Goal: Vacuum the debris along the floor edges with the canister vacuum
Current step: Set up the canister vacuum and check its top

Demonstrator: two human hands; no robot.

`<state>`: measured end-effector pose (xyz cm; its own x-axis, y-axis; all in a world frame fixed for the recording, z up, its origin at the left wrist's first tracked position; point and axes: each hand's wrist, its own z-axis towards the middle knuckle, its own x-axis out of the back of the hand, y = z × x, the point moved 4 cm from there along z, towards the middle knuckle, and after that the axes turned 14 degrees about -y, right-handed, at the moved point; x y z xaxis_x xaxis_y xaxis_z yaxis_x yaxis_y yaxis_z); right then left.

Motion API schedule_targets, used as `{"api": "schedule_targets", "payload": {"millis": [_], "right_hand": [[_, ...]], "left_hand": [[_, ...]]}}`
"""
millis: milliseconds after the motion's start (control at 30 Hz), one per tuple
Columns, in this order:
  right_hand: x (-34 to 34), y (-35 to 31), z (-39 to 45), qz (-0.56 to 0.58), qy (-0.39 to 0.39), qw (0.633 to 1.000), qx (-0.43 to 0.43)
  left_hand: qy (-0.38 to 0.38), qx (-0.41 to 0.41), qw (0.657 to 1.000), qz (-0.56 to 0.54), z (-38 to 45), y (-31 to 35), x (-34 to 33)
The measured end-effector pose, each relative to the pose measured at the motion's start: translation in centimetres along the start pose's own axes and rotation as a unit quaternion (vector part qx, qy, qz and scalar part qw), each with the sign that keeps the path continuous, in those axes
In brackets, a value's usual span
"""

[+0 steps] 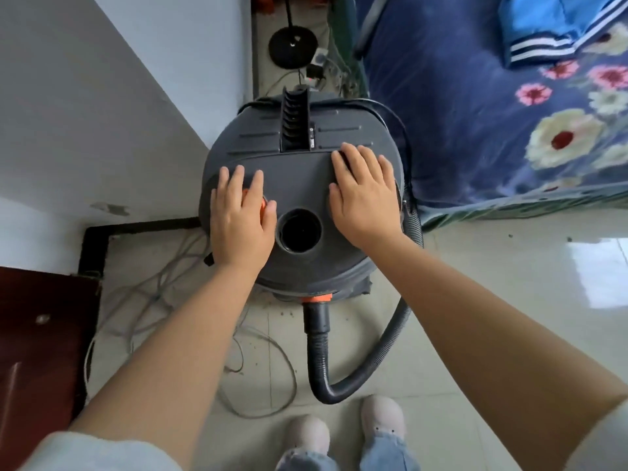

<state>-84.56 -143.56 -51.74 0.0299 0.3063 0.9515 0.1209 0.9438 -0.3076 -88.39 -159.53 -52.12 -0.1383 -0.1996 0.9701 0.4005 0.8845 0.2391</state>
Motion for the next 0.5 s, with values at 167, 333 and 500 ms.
{"api": "schedule_targets", "payload": {"millis": [167,333,500], "right_hand": [[-0.4,-1.4,-1.3,-0.011,0.033,0.999,-0.020],[-1.4,-4.1,-4.6,-0.022,0.040,0.996,-0.073],[-2.3,-7.6,-9.2,-0.026,0.068,0.988,-0.139]], "left_hand": [[0.009,-0.046,0.999,0.026,-0.6,-1.2,0.3],[-0.008,-0.111,0.993,0.041,-2.6,-3.1,1.0],[-0.025,-0.183,0.982,0.043,-5.5,-5.0,1.7]]}}
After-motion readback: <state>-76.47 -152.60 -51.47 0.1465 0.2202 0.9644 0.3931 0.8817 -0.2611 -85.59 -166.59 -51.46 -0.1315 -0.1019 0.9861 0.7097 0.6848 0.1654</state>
